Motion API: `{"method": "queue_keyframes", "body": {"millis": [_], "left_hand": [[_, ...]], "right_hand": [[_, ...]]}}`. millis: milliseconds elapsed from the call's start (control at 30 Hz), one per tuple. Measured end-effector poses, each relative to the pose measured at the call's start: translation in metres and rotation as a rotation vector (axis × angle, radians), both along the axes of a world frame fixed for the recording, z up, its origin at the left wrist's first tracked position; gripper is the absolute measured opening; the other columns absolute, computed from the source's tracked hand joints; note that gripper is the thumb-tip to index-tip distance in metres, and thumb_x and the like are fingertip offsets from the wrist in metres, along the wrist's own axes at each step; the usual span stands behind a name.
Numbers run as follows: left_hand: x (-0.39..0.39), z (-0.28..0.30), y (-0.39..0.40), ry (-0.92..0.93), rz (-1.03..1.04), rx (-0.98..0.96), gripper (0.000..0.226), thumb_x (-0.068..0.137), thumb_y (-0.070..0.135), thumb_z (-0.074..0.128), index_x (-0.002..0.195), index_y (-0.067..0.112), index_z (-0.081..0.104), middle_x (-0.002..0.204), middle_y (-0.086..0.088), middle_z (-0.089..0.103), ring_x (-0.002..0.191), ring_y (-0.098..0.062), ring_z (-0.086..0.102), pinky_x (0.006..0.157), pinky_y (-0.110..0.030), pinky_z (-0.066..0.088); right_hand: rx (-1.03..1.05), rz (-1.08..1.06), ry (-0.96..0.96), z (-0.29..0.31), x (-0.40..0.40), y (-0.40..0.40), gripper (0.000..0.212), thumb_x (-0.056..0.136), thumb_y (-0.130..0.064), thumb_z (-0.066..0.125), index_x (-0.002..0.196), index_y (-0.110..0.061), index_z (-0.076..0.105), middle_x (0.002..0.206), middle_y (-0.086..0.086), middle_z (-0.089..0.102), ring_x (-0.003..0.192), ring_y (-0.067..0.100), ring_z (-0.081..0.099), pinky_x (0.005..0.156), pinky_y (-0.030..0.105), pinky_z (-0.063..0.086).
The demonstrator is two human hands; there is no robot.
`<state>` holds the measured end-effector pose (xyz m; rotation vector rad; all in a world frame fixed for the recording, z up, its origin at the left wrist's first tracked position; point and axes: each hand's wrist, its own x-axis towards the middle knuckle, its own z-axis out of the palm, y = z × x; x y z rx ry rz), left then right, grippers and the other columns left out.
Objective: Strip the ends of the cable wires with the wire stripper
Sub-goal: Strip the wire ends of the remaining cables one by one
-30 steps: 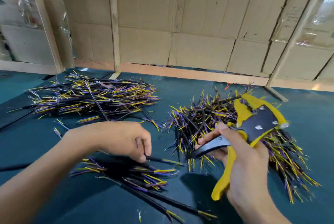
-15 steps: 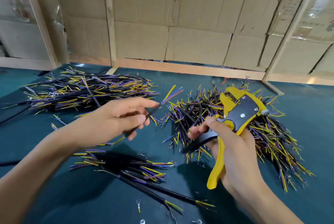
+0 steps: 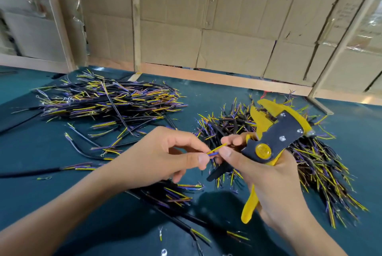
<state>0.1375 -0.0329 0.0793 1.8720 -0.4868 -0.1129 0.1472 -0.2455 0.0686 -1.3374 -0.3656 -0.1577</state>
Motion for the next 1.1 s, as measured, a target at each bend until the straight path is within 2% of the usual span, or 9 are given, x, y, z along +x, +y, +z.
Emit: {"method": "queue_keyframes", "body": {"millis": [133,200,300,400,467,667,833,1000,1100], "left_hand": [[0.0,-0.001,-0.009,0.017,0.079,-0.224,0.011,0.093,0.025,0.067,0.089,0.015,0.072,0.071,0.006,0.068,0.044,-0.008,0.044,0.041,-0.018,0.028],[-0.002,0.0,-0.011,0.078,0.102,-0.315,0.015,0.091,0.025,0.067,0.092,0.011,0.072,0.078,0.001,0.07,0.045,-0.01,0.043,0.041,-0.017,0.025],[-0.002,-0.001,-0.013,0.137,0.106,-0.424,0.02,0.09,0.028,0.069,0.094,0.008,0.072,0.066,-0.002,0.06,0.043,-0.01,0.036,0.041,-0.014,0.022],[-0.001,-0.001,-0.015,0.186,0.109,-0.543,0.018,0.085,0.025,0.074,0.093,0.009,0.074,0.088,-0.007,0.073,0.051,-0.01,0.044,0.042,-0.014,0.021],[0.0,-0.001,-0.015,0.195,0.127,-0.557,0.018,0.08,0.026,0.078,0.091,0.012,0.076,0.098,-0.01,0.074,0.053,-0.01,0.044,0.042,-0.015,0.022],[0.003,0.006,-0.01,0.101,0.289,-0.645,0.028,0.073,0.033,0.075,0.092,0.013,0.076,0.096,-0.005,0.074,0.049,-0.008,0.04,0.042,-0.015,0.022],[0.003,0.007,-0.009,0.039,0.332,-0.639,0.028,0.072,0.035,0.075,0.091,0.014,0.077,0.092,-0.005,0.075,0.05,-0.008,0.04,0.041,-0.015,0.024],[0.003,0.007,-0.01,0.003,0.349,-0.645,0.024,0.077,0.03,0.073,0.093,0.014,0.077,0.094,-0.007,0.075,0.051,-0.008,0.041,0.041,-0.016,0.024],[0.002,0.007,-0.012,-0.001,0.356,-0.643,0.022,0.078,0.03,0.072,0.092,0.014,0.078,0.094,-0.006,0.075,0.051,-0.009,0.043,0.041,-0.014,0.024]], "right_hand": [[-0.004,-0.011,-0.032,-0.003,0.001,0.0,0.017,0.068,-0.007,0.083,0.078,-0.018,0.075,0.085,0.007,0.075,0.083,0.029,0.073,0.077,0.035,0.059],[0.001,-0.012,-0.015,-0.003,0.001,-0.001,0.017,0.068,-0.007,0.084,0.08,-0.017,0.076,0.082,0.007,0.074,0.079,0.03,0.072,0.075,0.035,0.059],[-0.043,-0.022,0.009,-0.003,0.0,0.0,0.019,0.067,-0.011,0.086,0.083,-0.013,0.077,0.081,0.008,0.075,0.073,0.03,0.073,0.072,0.031,0.059],[-0.041,-0.024,0.027,-0.004,0.0,0.001,0.02,0.067,-0.011,0.087,0.084,-0.01,0.077,0.081,0.012,0.074,0.07,0.032,0.071,0.071,0.031,0.058],[-0.025,-0.004,0.031,-0.004,-0.001,0.002,0.019,0.069,-0.012,0.086,0.084,-0.008,0.075,0.079,0.016,0.072,0.068,0.035,0.069,0.07,0.035,0.058],[0.041,0.214,0.224,0.002,-0.007,0.002,0.011,0.077,-0.013,0.076,0.076,-0.003,0.072,0.078,0.029,0.067,0.064,0.045,0.067,0.065,0.049,0.057],[-0.008,0.33,0.331,-0.001,-0.012,0.006,0.025,0.074,-0.018,0.082,0.082,0.002,0.07,0.083,0.035,0.067,0.07,0.049,0.069,0.065,0.053,0.059],[-0.055,0.367,0.316,0.0,-0.009,0.002,0.025,0.075,-0.026,0.082,0.078,-0.006,0.068,0.073,0.032,0.065,0.081,0.058,0.069,0.077,0.07,0.056],[-0.053,0.44,0.321,-0.001,-0.008,0.001,0.025,0.08,-0.025,0.081,0.079,-0.005,0.066,0.075,0.032,0.064,0.084,0.058,0.069,0.081,0.067,0.056]]}}
